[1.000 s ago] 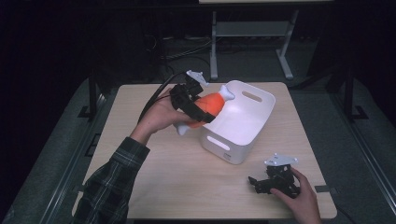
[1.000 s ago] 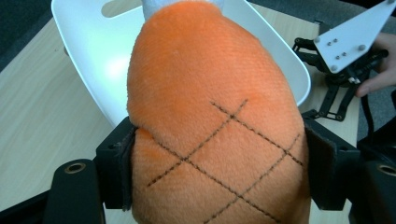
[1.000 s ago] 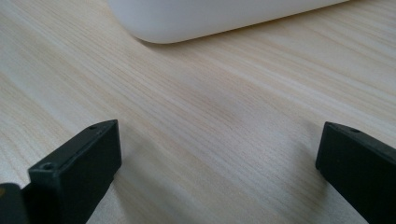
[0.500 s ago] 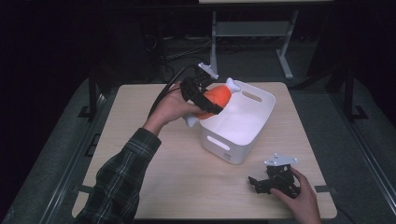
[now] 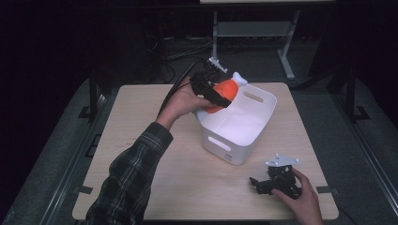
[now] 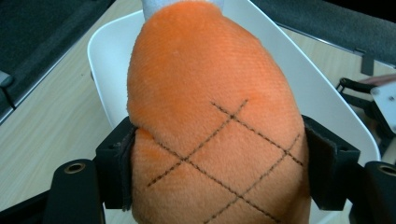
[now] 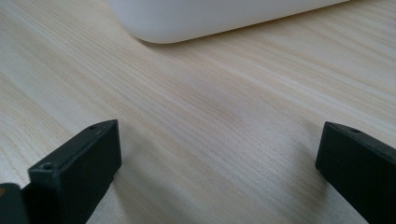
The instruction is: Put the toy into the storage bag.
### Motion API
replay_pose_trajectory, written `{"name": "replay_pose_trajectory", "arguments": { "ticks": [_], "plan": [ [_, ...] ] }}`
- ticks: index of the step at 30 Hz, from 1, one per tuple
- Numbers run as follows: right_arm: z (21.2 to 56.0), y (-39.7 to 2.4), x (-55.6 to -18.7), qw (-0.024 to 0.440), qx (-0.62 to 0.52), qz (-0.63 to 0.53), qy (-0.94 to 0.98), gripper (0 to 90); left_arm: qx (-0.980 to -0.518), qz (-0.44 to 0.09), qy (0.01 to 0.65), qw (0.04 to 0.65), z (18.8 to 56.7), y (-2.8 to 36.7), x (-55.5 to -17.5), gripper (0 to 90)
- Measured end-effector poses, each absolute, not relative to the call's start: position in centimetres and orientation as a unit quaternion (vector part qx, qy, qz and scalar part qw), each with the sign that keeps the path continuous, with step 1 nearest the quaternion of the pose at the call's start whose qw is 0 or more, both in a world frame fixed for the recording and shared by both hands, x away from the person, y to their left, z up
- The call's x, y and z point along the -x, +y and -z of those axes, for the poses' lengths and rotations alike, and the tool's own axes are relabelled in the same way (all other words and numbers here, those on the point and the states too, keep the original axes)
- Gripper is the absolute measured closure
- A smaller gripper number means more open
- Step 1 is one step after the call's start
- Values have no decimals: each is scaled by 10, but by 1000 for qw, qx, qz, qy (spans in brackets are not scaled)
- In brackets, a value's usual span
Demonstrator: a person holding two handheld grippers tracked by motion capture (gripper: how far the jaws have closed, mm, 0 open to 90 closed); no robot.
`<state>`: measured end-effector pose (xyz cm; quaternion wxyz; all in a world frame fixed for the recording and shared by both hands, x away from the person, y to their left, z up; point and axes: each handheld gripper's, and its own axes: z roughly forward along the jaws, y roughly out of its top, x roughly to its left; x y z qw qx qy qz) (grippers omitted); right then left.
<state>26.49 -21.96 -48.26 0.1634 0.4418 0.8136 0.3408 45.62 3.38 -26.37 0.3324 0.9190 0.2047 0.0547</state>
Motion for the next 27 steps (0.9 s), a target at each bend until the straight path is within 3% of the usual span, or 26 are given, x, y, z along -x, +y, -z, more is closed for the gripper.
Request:
{"name": "replay_pose_trajectory", "arguments": {
  "ticks": [27],
  "plan": [
    [482, -220, -265, 164, -442, -340, 814, 0, -926, -51, 231, 295, 309, -10, -473, 228]
  ]
}}
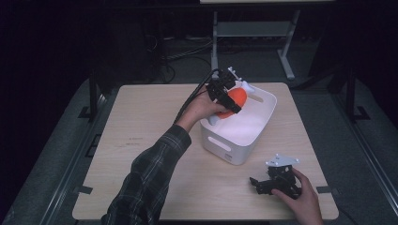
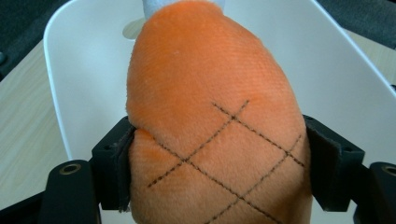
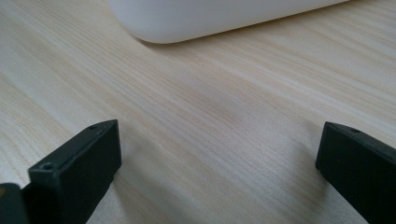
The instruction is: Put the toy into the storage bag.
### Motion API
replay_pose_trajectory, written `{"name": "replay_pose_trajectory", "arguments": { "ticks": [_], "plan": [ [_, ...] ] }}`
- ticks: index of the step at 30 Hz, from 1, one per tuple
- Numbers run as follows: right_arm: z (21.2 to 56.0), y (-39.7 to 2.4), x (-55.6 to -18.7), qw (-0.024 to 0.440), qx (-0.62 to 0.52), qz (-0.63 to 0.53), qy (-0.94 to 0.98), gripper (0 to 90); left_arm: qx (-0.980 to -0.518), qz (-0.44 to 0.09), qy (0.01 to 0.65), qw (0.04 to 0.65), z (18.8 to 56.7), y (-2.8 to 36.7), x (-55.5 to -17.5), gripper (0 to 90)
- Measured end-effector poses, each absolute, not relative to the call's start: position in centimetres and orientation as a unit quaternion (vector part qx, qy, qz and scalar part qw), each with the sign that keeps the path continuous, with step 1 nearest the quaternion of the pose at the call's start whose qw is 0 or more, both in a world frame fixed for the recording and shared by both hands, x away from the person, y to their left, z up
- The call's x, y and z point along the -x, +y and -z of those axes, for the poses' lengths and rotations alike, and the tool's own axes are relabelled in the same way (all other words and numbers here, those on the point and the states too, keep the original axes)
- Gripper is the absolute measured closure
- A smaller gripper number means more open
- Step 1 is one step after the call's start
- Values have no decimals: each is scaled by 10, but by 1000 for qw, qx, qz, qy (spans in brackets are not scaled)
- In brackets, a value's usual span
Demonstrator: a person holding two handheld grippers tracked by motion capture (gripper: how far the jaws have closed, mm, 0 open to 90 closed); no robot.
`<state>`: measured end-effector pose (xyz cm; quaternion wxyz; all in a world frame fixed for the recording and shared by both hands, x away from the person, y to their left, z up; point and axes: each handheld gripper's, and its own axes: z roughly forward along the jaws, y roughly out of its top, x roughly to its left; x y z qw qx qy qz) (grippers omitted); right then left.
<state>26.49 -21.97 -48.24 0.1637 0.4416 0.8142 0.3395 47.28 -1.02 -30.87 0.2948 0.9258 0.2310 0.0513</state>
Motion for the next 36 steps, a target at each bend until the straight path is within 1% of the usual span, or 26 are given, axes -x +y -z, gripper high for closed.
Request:
{"name": "replay_pose_trajectory", "arguments": {
  "ticks": [8, 16, 24, 27, 36],
  "plan": [
    [482, -220, -265, 164, -442, -340, 814, 0, -926, -59, 242, 284, 318, -13, -475, 218],
    [482, -220, -265, 163, -442, -340, 814, 0, -926, -53, 251, 279, 325, -12, -478, 201],
    [482, -220, -265, 163, -442, -340, 814, 0, -930, -52, 249, 266, 328, -12, -478, 148],
    [482, -220, -265, 164, -441, -340, 814, 0, -930, -55, 247, 268, 326, -11, -479, 137],
    [482, -220, -265, 164, -442, -340, 814, 0, -923, -67, 251, 283, 312, 4, -474, 139]
  ]
}}
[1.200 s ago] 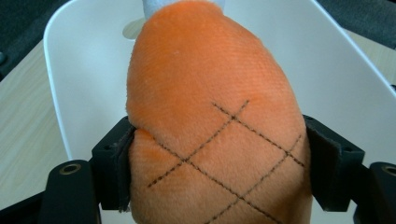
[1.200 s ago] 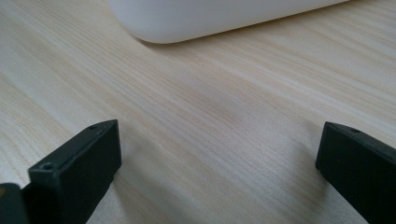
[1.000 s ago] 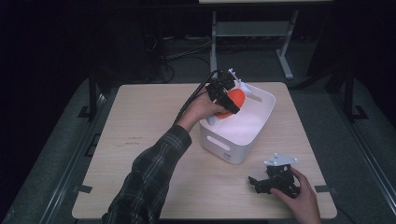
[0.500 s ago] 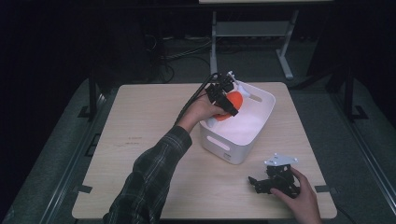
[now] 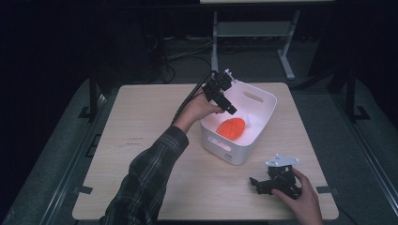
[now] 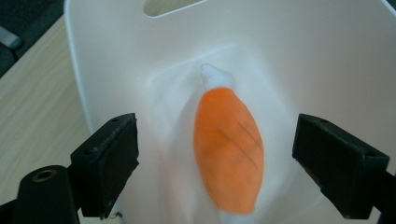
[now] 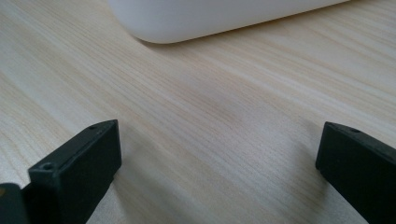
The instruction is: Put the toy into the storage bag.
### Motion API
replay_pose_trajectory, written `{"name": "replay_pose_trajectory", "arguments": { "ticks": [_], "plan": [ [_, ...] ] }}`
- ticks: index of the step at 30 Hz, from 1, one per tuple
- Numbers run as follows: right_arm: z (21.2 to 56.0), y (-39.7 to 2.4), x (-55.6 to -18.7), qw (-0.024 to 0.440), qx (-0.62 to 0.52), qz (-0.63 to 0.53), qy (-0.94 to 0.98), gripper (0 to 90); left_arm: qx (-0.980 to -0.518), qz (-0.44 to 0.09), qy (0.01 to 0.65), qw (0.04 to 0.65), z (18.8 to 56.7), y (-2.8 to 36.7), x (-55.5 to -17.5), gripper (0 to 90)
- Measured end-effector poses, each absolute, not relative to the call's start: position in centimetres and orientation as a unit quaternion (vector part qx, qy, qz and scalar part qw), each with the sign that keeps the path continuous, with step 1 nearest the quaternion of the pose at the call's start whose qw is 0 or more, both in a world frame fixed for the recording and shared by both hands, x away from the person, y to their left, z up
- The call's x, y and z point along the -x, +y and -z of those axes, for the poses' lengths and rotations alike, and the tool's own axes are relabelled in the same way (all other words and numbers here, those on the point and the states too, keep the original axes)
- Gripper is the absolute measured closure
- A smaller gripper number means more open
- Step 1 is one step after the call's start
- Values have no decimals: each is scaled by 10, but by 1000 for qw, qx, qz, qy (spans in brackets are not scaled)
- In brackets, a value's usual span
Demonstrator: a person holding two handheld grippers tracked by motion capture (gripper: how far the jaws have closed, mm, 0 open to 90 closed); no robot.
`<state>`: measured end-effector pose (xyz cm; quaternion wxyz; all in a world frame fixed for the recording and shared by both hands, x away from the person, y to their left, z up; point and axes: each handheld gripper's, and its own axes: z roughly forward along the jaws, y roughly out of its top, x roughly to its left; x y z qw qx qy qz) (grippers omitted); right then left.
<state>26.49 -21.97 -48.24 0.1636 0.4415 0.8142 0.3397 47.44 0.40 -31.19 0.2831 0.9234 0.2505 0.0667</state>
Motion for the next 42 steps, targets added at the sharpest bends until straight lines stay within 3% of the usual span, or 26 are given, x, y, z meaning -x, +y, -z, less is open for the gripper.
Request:
{"name": "replay_pose_trajectory", "arguments": {
  "ticks": [17, 42],
  "plan": [
    [482, -220, -265, 163, -441, -340, 814, 0, -912, -79, 251, 316, 288, 59, -455, 141],
    [483, -220, -265, 164, -440, -341, 814, 0, -889, -101, 252, 369, 294, 147, -398, 143]
  ]
}}
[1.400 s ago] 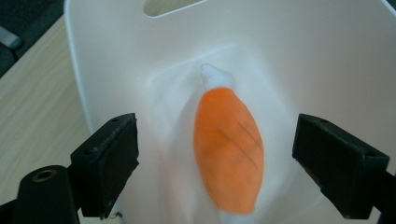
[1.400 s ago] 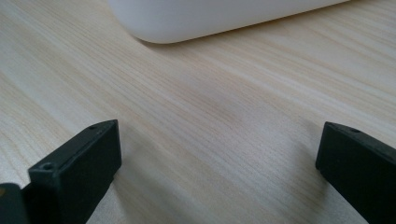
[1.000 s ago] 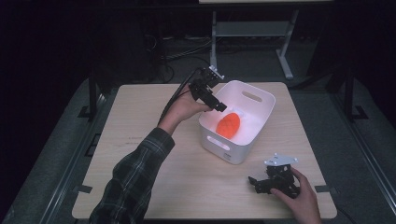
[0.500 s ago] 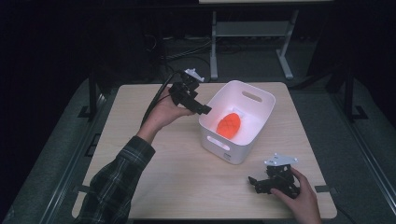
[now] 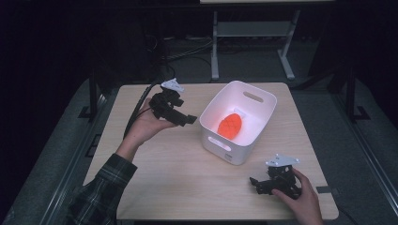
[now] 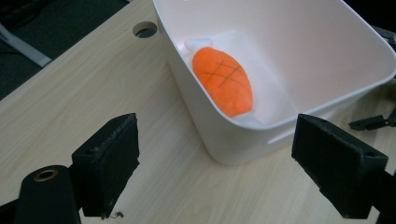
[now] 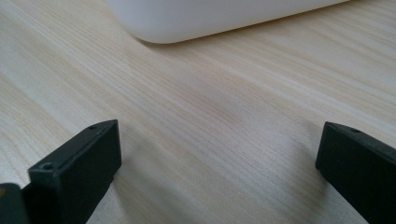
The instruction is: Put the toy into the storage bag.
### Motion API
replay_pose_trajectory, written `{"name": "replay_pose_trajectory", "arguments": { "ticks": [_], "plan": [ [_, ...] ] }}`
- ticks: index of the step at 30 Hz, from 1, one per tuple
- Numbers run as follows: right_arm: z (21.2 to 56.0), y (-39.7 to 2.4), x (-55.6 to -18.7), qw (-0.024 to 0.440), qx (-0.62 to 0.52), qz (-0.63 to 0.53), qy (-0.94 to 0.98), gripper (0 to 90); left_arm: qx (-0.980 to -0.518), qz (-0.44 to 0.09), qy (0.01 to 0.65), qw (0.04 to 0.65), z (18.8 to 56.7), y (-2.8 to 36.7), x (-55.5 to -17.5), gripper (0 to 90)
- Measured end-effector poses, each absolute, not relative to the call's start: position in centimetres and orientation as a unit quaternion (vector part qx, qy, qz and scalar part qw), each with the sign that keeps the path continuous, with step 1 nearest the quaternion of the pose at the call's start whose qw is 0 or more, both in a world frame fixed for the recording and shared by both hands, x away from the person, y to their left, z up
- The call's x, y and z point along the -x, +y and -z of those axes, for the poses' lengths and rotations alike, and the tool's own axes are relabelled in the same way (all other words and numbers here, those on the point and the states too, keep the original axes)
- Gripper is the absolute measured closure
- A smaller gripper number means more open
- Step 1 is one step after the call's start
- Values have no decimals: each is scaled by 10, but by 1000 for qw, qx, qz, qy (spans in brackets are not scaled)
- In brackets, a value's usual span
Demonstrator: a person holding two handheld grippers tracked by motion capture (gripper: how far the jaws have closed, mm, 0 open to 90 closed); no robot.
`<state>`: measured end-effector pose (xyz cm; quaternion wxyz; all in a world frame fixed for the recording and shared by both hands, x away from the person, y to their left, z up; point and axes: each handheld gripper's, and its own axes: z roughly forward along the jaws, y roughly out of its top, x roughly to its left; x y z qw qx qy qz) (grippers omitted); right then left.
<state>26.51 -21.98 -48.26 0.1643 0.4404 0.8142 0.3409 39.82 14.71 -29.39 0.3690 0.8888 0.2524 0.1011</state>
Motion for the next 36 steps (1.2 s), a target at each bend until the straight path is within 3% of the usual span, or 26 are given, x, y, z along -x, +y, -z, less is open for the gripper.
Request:
{"name": "replay_pose_trajectory", "arguments": {
  "ticks": [36],
  "plan": [
    [483, -220, -265, 164, -441, -341, 814, 0, -865, -127, 284, 393, 366, 235, -329, 146]
  ]
}}
